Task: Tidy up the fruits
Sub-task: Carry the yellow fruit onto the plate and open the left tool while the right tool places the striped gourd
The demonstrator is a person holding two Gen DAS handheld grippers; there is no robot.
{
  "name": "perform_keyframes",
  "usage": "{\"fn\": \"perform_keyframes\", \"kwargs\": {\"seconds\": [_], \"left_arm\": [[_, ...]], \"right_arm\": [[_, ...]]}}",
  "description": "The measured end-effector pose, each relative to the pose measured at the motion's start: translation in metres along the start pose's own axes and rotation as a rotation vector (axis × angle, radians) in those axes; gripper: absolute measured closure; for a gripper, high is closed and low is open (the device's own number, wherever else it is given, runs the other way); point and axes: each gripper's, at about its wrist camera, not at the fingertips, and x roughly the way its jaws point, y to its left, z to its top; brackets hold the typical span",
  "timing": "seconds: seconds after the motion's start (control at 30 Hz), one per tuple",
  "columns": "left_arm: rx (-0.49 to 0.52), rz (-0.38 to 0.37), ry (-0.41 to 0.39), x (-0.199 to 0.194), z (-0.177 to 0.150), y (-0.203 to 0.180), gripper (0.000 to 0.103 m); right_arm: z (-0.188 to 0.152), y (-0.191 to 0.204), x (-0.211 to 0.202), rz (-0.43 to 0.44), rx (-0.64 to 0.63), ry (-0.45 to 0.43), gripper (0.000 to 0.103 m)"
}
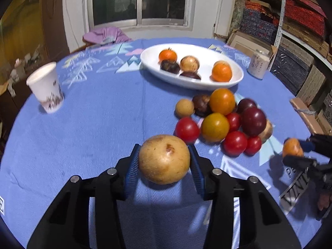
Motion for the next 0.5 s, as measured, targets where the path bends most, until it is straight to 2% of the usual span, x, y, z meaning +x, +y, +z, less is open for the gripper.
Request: {"fn": "perform_keyframes", "kwargs": {"seconds": [0.07, 0.23, 0.37, 0.5], "left_arm": [[0.001, -0.011, -0.023, -0.005, 0.018, -0.004, 0.058], [-0.027, -0.035, -0.107, -0.006, 0.089, -0.012, 0.058], [-0.074, -0.051, -0.122, 0.018, 0.128, -0.012, 0.058], [-0.121, -0.088, -0.072, 0.057, 0.142, -0.009, 0.058]], "right_arm": [[0.025, -0.011, -0.011, 0.003, 0.035, -0.039, 0.064], [0.103, -0.033, -0.020, -0.051, 0.074, -0.151, 0.064], [0.149, -0.062, 0.010, -0.067, 0.172, -0.173, 0.064], [0.171, -0.090, 0.059, -0.077, 0.249, -0.132, 0.064]]}}
